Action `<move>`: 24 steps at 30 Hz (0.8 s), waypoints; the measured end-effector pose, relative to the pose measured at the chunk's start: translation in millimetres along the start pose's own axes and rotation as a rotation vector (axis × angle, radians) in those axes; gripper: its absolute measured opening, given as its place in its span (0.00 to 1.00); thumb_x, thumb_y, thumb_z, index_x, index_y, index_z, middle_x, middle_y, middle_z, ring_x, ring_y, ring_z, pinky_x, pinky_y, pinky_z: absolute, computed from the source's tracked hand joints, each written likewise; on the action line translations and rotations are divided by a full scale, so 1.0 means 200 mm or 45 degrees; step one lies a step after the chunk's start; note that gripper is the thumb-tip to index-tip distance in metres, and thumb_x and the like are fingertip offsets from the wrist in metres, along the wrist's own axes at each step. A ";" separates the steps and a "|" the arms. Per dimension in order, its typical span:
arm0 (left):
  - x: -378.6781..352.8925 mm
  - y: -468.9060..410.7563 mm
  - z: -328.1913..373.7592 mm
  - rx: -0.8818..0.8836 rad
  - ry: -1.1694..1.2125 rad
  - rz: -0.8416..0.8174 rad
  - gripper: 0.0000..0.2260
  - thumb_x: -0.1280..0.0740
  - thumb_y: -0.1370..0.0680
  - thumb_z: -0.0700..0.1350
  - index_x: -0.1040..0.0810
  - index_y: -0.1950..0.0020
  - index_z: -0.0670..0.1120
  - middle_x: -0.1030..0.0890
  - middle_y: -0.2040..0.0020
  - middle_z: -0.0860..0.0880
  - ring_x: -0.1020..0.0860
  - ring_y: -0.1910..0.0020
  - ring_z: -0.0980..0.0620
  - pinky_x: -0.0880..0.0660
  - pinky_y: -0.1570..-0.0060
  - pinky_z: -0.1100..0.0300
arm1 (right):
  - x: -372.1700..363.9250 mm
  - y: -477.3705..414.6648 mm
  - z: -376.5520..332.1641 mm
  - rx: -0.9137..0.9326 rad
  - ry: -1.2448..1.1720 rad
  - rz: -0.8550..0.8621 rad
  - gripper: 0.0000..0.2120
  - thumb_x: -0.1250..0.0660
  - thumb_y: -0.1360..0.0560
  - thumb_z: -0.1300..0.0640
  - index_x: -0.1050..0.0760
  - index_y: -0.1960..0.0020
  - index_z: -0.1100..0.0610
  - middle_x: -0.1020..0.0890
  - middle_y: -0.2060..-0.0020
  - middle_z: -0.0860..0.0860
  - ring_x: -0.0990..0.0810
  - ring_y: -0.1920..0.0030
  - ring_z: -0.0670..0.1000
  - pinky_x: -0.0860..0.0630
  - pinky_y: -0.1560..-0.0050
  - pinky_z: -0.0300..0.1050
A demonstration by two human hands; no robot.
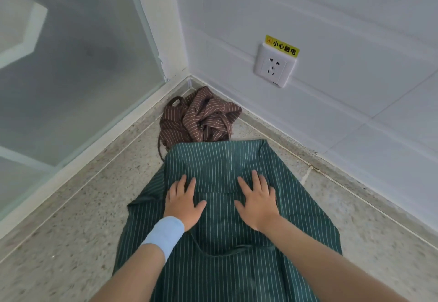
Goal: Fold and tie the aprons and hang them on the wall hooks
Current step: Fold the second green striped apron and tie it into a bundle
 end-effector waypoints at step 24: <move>-0.15 0.60 -0.82 0.508 0.374 0.231 0.12 0.33 0.24 0.52 0.21 0.45 0.47 0.19 0.47 0.46 0.21 0.52 0.48 0.22 0.48 0.52 | -0.38 0.53 -0.78 0.740 0.434 -0.038 0.29 0.43 0.18 0.49 0.46 0.20 0.52 0.45 0.22 0.56 0.43 0.24 0.60 0.42 0.25 0.60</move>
Point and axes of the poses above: each hand's wrist, its own y-axis away from the middle knuckle, its own x-axis out of the back of the hand, z = x × y, the point moved 9 cm from there along -y, towards the middle knuckle
